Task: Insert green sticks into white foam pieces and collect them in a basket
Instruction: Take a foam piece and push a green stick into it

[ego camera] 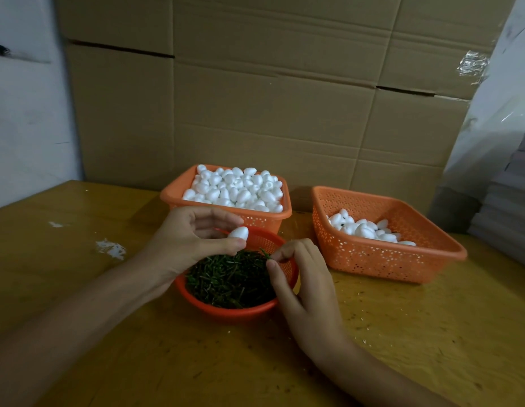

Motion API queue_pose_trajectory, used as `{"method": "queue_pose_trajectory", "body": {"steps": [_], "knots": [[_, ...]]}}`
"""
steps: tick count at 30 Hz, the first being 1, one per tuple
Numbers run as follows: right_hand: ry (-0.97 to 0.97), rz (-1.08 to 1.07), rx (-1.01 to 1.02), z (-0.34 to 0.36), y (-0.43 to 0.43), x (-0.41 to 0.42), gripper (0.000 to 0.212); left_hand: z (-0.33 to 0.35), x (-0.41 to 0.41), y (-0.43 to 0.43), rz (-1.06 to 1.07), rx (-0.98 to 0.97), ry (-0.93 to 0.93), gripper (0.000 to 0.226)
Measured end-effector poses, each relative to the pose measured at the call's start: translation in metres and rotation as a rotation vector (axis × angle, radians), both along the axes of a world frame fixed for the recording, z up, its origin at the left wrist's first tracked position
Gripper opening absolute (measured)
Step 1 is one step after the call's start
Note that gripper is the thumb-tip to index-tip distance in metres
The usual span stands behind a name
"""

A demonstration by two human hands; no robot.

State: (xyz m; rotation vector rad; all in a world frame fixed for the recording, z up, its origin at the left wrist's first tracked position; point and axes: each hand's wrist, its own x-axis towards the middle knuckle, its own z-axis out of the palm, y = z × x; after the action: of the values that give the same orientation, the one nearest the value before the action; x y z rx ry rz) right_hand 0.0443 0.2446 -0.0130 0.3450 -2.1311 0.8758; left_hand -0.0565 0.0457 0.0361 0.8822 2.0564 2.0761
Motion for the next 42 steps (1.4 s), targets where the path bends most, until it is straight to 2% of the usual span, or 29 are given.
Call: {"method": "queue_pose_trajectory", "body": {"steps": [7,12,20,25,33,37,42], "knots": [[-0.003,-0.007,-0.003,-0.0009,0.0004,-0.0012,0.005,0.0047,0.0028,-0.0018,-0.089,0.144,-0.132,0.036],[-0.006,-0.002,-0.008,-0.0008,0.0005,-0.0004,0.004,0.0045,0.0006,-0.0030,-0.112,0.199,-0.199,0.041],[-0.012,0.000,-0.005,-0.0003,-0.0004,0.0008,0.005,0.0039,-0.0008,-0.0038,-0.140,0.194,-0.191,0.035],[-0.010,-0.003,-0.003,-0.0004,-0.0007,0.0002,0.005,0.0035,0.0005,-0.0032,-0.137,0.170,-0.161,0.023],[-0.009,-0.003,-0.004,-0.0008,0.0000,0.0001,0.005,0.0040,0.0029,-0.0020,-0.135,0.142,-0.129,0.024],[0.003,0.001,0.004,-0.0012,0.0000,-0.0004,0.005,0.0028,0.0022,-0.0031,-0.140,0.127,-0.123,0.032],[0.005,-0.005,0.007,-0.0011,0.0002,-0.0004,0.005,0.0021,0.0031,-0.0034,-0.139,0.085,-0.104,0.023]]}}
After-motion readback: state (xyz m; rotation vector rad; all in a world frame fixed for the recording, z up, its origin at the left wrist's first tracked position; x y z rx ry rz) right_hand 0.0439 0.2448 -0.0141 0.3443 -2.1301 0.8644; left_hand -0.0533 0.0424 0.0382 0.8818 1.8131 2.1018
